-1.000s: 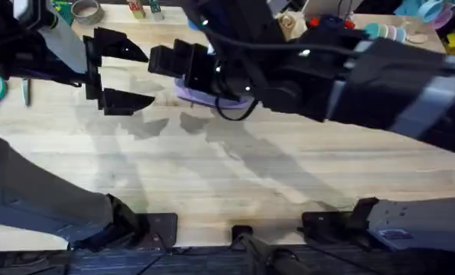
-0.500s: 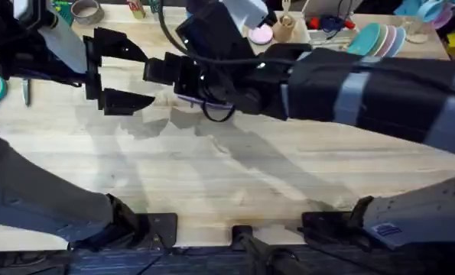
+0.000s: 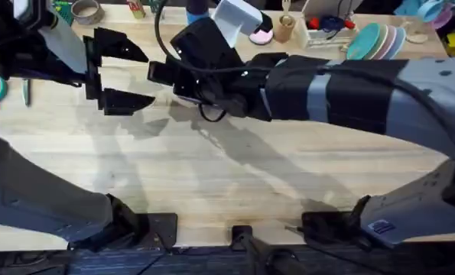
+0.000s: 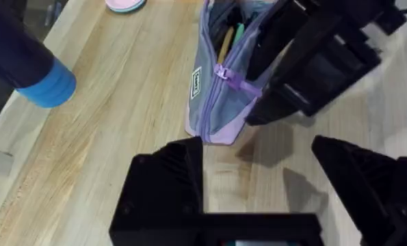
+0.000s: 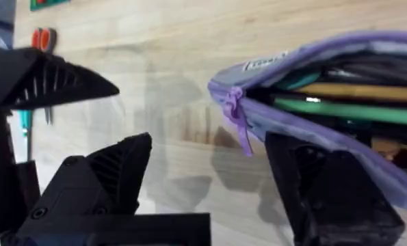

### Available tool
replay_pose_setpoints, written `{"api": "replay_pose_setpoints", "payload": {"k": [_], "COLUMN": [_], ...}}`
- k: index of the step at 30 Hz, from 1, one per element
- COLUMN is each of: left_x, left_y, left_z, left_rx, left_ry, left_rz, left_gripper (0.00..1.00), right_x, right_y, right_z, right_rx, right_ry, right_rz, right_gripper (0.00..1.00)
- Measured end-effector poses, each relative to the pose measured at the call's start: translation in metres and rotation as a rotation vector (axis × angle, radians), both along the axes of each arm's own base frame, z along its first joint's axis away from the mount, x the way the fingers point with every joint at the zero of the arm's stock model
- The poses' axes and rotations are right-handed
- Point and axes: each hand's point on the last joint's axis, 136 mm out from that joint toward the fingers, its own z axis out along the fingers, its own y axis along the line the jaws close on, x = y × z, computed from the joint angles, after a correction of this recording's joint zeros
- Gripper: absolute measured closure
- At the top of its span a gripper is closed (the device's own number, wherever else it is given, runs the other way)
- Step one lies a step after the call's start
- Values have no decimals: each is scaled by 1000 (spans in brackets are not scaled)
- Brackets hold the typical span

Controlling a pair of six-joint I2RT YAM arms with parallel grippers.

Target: Unzip the bag, pick up the pens from the table one at a time and place them inside, then zip the bag closed.

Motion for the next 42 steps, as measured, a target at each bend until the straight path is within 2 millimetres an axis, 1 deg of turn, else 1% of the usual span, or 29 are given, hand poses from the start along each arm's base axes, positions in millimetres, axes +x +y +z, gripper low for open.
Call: {"api": "replay_pose_setpoints", "payload": {"k": [9,11,15,17,21,28,31,36,39,40,42], "left_x": [0,0,0,0,0,0,0,0,0,0,0], "left_y": [0,0,0,0,0,0,0,0,0,0,0], "left_z": [0,0,0,0,0,0,0,0,0,0,0], "left_rx": [0,0,0,0,0,0,0,0,0,0,0], "left_ry": [0,0,0,0,0,0,0,0,0,0,0], "left_rz": [0,0,0,0,0,0,0,0,0,0,0], "left_gripper": [7,6,7,7,7,7,7,7,7,7,7], "right_x": [24,28,32,34,39,44,44,44,45,45,45], "right_y": [0,0,-3,-6,-11,-16,-16,-16,-15,-15,-15], "right_z": [-7,-10,-12,-12,-12,-17,-19,-18,-18,-17,-17], "right_rx": [28,29,25,25,30,36,35,40,42,44,44], "right_ry": [-51,-53,-55,-55,-51,-35,-32,-34,-36,-37,-37], "right_rz": [-51,-57,-70,-76,-94,-124,-126,-126,-126,-125,-124], "right_gripper": [7,33,176,210,320,575,598,697,720,747,770]}}
